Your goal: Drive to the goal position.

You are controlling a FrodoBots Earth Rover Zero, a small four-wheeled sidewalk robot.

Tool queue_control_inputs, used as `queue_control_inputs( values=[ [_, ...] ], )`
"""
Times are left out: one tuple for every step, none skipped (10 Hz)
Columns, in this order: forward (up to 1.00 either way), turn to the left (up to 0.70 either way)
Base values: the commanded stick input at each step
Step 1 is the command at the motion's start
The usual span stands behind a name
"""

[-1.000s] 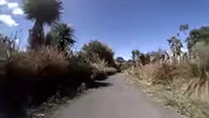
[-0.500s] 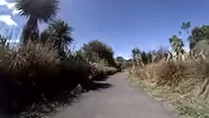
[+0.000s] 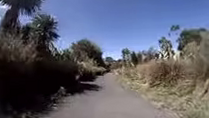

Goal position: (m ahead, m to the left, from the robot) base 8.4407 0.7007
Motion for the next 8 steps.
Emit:
queue_control_inputs(
  values=[
    [0.85,0.00],
    [0.85,0.00],
    [0.85,0.00],
    [0.85,0.00],
    [0.85,0.00],
    [0.85,0.00],
    [0.85,0.00],
    [0.85,0.00]
  ],
)
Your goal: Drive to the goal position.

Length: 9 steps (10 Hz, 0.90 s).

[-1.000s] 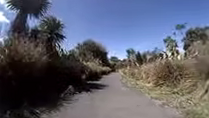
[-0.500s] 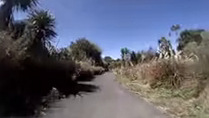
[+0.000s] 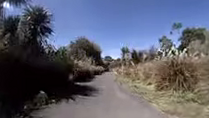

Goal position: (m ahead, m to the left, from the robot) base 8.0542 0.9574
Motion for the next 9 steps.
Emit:
queue_control_inputs(
  values=[
    [0.85,0.00],
    [0.85,0.00],
    [0.85,0.00],
    [0.85,0.00],
    [0.85,0.00],
    [0.85,0.00],
    [0.85,0.00],
    [0.85,0.00],
    [0.85,0.00]
  ],
)
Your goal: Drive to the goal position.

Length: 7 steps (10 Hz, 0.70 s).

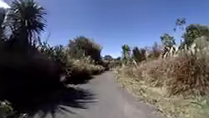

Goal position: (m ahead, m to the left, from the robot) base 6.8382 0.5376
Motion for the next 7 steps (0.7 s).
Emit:
queue_control_inputs(
  values=[
    [0.85,0.00],
    [0.85,0.00],
    [0.85,0.00],
    [0.85,0.00],
    [0.85,0.00],
    [0.85,0.00],
    [0.85,0.00]
  ],
)
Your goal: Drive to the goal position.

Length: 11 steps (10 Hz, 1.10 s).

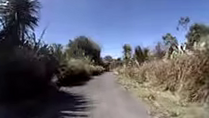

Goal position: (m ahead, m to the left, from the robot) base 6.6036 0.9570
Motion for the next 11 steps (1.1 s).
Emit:
queue_control_inputs(
  values=[
    [0.85,0.00],
    [0.85,0.00],
    [0.85,0.00],
    [0.85,0.00],
    [0.85,0.00],
    [0.85,0.00],
    [0.85,0.00],
    [0.85,0.00],
    [0.85,0.00],
    [0.85,0.00],
    [0.85,0.00]
  ],
)
